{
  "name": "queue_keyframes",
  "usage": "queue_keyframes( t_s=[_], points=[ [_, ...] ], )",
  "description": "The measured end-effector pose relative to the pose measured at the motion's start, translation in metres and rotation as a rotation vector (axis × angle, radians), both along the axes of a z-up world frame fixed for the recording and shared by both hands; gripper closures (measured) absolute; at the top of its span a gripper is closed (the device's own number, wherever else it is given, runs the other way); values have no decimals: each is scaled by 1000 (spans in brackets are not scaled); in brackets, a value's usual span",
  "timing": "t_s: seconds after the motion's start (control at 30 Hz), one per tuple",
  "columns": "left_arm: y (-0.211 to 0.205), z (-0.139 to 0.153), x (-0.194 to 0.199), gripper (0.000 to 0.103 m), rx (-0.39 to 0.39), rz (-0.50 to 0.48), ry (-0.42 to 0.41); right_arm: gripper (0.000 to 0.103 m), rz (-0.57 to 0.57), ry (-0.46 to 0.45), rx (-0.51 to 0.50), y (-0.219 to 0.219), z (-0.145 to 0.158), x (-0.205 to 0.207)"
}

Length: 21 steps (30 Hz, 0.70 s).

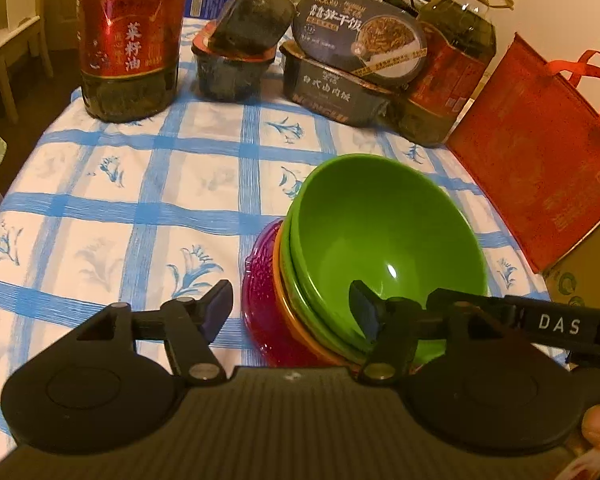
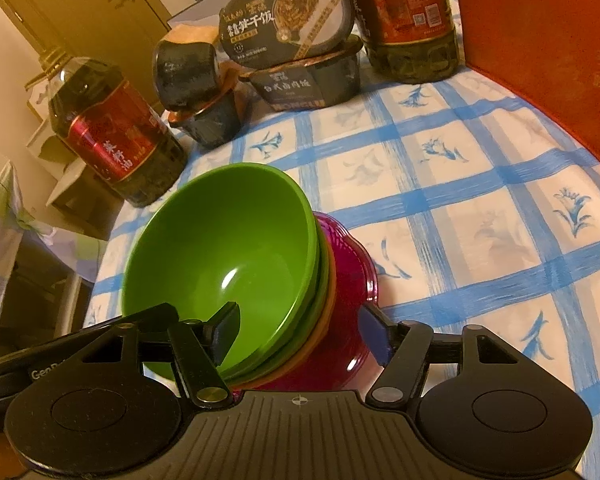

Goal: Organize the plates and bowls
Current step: 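Lower the bowl stack onto the pink plates and open both tools, then withdraw both tools away from the stacked dishes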

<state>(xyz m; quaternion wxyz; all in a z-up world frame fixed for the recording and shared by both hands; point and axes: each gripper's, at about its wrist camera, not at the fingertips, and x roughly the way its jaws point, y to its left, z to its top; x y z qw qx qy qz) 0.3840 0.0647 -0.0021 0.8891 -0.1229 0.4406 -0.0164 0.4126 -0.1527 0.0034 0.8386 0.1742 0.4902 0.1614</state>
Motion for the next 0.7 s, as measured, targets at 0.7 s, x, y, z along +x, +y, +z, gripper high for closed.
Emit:
queue_keyframes(
  t_s=[0.7],
  points=[
    [8,21,-85,24,118,27,-147,34,25,-170,-51,-7,26,-78]
  ],
)
